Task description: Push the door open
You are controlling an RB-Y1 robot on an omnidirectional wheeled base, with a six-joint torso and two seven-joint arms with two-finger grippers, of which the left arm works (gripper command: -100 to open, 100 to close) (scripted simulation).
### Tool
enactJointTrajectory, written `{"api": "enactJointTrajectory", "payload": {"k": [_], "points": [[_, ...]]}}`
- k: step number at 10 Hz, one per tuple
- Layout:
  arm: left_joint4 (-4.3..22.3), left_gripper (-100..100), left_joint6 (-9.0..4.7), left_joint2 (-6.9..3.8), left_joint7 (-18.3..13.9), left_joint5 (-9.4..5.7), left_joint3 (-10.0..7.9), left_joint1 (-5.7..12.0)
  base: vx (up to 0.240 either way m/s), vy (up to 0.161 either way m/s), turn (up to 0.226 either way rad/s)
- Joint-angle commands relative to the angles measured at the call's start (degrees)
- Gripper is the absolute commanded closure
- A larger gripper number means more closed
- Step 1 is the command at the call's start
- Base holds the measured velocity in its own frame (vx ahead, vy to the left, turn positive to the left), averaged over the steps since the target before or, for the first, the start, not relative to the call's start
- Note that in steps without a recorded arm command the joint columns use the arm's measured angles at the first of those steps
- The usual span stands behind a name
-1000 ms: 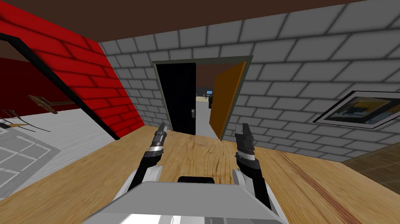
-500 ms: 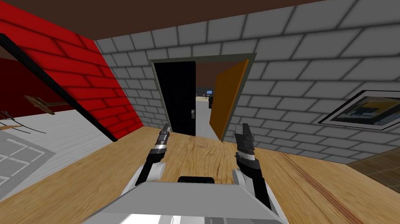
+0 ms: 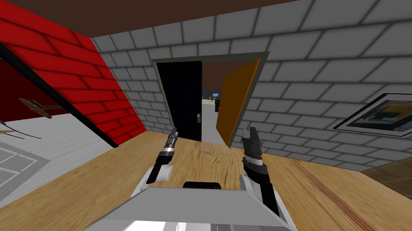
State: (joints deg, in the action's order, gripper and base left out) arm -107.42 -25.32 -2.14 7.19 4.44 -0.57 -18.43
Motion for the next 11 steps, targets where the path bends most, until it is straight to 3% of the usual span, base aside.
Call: {"api": "enactJointTrajectory", "payload": {"k": [1, 9, 10, 11], "points": [[2.4, -100, -0.25, -0.19, -0.2, -0.19, -0.03, 1.42, 0.052, 0.01, -0.001], [17.3, -100, -0.43, -1.16, -1.5, -1.68, -0.04, 11.77, 0.096, 0.026, -0.007], [18.0, -100, -0.43, -1.16, -1.5, -1.68, -0.04, 11.77, 0.057, 0.024, -0.006], [20.1, -100, -0.46, -1.19, -1.7, -1.87, -0.04, 13.14, 0.058, 0.008, -0.004]]}}
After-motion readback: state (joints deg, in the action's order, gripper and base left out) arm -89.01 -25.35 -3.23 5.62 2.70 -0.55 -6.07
